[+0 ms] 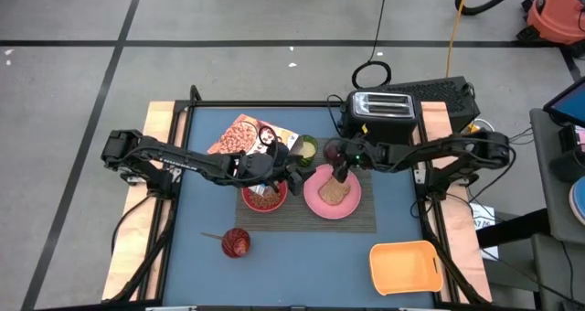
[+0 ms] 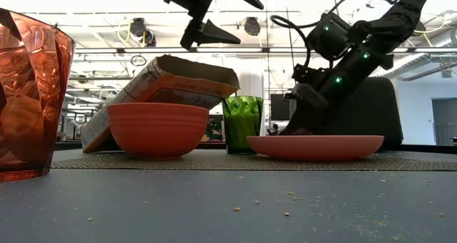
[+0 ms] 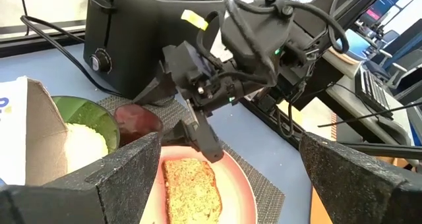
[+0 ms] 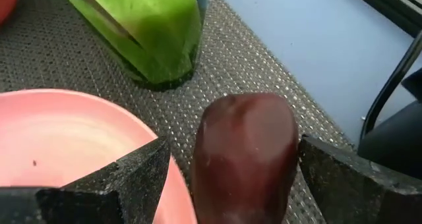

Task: Arrange a breakfast setting
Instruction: Put the apple on the placemat above the pink plate

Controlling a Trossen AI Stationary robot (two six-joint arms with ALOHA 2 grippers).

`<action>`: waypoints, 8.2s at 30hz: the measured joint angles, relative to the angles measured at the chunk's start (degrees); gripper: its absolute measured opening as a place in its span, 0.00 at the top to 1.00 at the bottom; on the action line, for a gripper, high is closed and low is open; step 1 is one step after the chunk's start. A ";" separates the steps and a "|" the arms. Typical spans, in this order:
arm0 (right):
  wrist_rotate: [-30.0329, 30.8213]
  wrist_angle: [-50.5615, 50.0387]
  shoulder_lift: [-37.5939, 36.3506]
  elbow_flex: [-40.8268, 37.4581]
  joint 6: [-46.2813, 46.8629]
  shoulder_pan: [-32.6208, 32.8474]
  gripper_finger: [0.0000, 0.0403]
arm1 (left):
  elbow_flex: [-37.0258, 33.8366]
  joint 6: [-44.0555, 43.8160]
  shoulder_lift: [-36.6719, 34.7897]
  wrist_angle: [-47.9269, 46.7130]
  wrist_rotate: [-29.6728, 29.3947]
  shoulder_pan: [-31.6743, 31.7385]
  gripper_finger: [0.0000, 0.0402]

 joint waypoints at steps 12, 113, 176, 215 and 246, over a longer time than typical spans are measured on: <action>-0.05 0.86 3.57 0.00 0.10 -0.01 0.23 | 0.00 0.00 0.01 -0.37 0.00 -0.02 0.09; -34.60 45.14 -25.08 -17.92 0.02 3.42 0.39 | 16.83 31.41 13.47 2.46 21.11 5.20 0.29; -34.59 30.50 -51.18 -17.90 -12.13 2.07 0.08 | 36.00 31.21 19.92 -19.77 24.22 16.13 0.44; -34.77 30.44 -51.16 -17.90 -11.48 2.18 0.08 | 47.30 31.41 41.23 -24.98 25.79 16.50 0.44; -34.81 30.17 -51.15 -17.90 -11.45 2.18 0.08 | 47.25 32.98 45.45 -23.26 22.88 16.83 0.42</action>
